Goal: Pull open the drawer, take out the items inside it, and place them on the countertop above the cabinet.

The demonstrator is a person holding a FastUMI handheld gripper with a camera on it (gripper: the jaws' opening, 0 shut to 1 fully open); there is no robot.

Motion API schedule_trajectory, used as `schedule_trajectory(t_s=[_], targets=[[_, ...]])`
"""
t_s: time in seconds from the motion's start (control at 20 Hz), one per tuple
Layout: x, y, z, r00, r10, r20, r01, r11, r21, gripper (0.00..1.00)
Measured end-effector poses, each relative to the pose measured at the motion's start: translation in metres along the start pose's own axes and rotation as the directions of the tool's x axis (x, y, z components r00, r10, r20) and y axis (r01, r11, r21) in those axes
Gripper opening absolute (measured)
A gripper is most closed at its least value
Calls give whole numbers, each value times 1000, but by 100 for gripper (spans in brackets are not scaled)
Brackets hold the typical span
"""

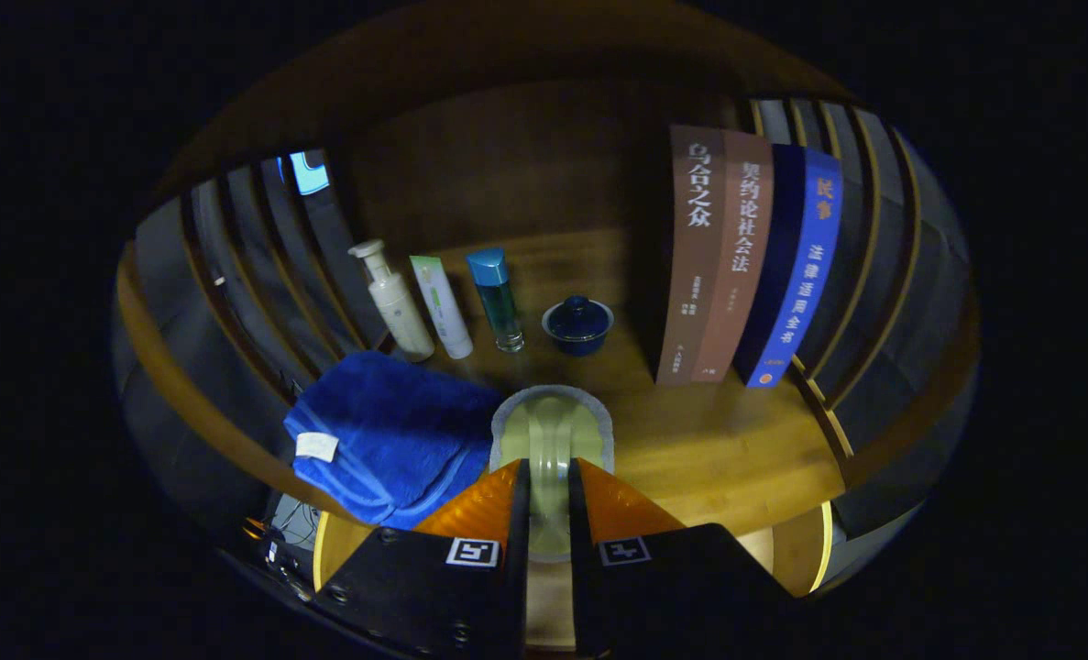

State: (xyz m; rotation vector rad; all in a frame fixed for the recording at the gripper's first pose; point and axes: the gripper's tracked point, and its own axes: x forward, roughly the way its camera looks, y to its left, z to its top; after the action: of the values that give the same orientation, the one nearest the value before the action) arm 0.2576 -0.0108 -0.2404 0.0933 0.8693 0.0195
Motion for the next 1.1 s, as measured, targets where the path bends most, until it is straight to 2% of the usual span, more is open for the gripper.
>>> schedule_trajectory(t_s=[0.15, 0.4, 0.65, 0.7, 0.75, 1.1], targets=[[24, -3, 0, 998, -20, -64, 18, 999, -27, 25], [46, -5, -3, 996, -29, -87, 28, 1000, -8, 28], [50, -4, 0, 997, -32, -76, 32, 999, -3, 96], [49, -5, 0, 997, -34, -75, 34, 999, -8, 96], [42, -4, 2, 997, -35, -64, 35, 999, -5, 100], [-11, 3, -1, 997, -14, 77, 11, 999, 31, 100]])
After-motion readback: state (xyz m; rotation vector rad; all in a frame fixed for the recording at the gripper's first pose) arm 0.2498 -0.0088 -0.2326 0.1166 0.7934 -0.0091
